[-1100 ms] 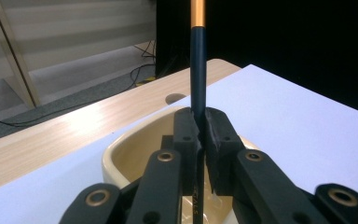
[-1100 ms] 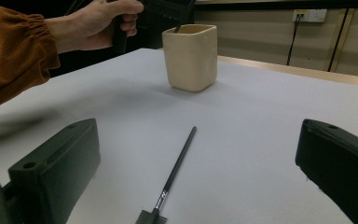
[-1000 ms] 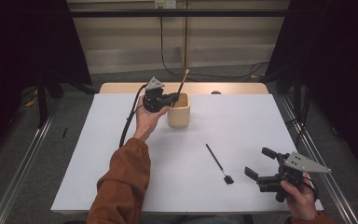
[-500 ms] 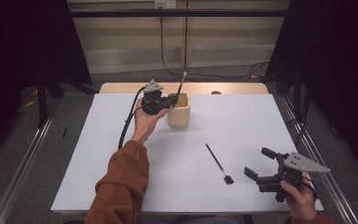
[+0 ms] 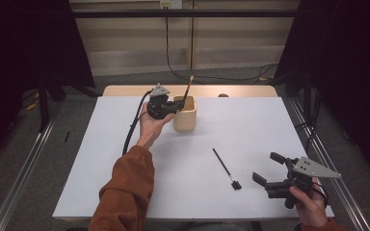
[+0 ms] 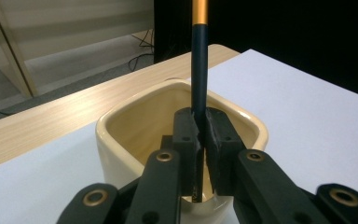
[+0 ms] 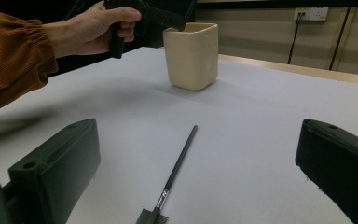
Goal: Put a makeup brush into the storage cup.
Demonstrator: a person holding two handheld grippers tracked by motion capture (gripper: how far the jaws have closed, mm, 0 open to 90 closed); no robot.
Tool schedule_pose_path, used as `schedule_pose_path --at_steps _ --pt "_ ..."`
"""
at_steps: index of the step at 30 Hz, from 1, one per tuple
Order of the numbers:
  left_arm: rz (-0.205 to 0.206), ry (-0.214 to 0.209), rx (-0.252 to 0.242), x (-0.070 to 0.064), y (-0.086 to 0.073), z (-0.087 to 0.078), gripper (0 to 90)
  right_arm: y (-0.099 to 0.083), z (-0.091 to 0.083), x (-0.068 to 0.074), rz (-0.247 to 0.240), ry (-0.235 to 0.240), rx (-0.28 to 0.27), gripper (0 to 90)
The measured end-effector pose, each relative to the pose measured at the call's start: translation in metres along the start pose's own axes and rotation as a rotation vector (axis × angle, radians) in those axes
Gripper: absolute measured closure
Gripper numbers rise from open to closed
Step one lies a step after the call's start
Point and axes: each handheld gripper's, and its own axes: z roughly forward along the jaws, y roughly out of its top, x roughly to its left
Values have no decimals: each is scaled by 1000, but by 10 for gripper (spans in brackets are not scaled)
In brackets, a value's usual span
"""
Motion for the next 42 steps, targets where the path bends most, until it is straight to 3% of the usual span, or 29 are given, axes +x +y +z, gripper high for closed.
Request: schedule_pose_path --at_steps 10,15,19,24,27,29,32,42 --pt "-25 5 -16 0 2 -3 525 0 0 0 1 -1 -1 0" --pt "-42 6 -19 0 4 -5 233 0 0 0 3 -3 0 0" --pt "-46 15 -23 1 6 -9 123 0 1 0 1 -2 1 0" --pt "-48 20 -54 1 11 -17 61 0 1 0 2 -2 2 0" --pt "-26 24 -52 1 13 -22 41 0 1 0 1 -2 2 0" --pt "-35 30 -51 0 13 -25 41 0 1 0 1 -2 2 0" --pt "-10 13 -53 0 11 -32 58 0 1 0 -2 0 1 0" --pt "12 46 -68 -2 -2 -55 46 0 1 0 -2 2 5 0"
